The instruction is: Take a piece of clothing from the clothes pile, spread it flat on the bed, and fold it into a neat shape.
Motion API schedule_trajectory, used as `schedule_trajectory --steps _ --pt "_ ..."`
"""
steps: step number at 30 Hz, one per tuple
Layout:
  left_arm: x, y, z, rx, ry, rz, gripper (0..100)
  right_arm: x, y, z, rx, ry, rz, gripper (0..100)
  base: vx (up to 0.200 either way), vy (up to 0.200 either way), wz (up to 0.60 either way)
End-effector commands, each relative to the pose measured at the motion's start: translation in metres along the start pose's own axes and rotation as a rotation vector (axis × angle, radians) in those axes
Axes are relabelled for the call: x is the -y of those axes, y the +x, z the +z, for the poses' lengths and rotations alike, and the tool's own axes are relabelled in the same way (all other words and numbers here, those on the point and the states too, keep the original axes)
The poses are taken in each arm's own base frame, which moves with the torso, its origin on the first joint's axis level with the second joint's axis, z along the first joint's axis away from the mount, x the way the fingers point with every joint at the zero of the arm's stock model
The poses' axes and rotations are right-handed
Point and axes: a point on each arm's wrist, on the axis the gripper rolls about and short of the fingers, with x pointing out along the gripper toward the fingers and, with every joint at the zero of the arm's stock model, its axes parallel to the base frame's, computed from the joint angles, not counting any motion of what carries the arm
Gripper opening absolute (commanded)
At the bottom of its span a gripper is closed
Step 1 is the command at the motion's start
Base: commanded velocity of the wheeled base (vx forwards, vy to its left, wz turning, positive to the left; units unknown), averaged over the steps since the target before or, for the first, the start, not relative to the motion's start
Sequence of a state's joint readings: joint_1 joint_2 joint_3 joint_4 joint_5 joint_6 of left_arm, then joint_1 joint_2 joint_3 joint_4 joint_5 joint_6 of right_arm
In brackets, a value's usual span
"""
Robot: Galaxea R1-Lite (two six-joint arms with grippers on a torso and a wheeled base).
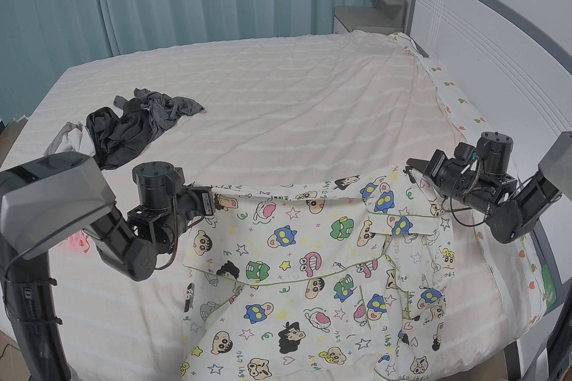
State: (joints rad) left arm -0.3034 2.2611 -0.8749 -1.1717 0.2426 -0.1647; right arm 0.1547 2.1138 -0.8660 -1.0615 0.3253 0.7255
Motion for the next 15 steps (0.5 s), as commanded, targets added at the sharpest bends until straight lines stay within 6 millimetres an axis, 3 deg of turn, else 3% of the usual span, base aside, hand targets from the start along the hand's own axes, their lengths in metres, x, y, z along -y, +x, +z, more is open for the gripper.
schedule_trajectory --steps 1,6,15 --pt "0.001 0.051 -0.048 0.048 -0.038 0.07 0 0.035 0.033 -0.014 -0.027 0.021 -0.044 0 0.0 0.0 0.0" --pt "-0.002 0.071 -0.055 0.087 -0.052 0.1 0 0.052 0.053 -0.012 0.019 0.018 -0.075 0 0.0 0.0 0.0" --pt "-0.01 0.088 -0.06 0.112 -0.061 0.117 0 0.068 0.077 -0.018 0.033 0.015 -0.085 0 0.0 0.0 0.0"
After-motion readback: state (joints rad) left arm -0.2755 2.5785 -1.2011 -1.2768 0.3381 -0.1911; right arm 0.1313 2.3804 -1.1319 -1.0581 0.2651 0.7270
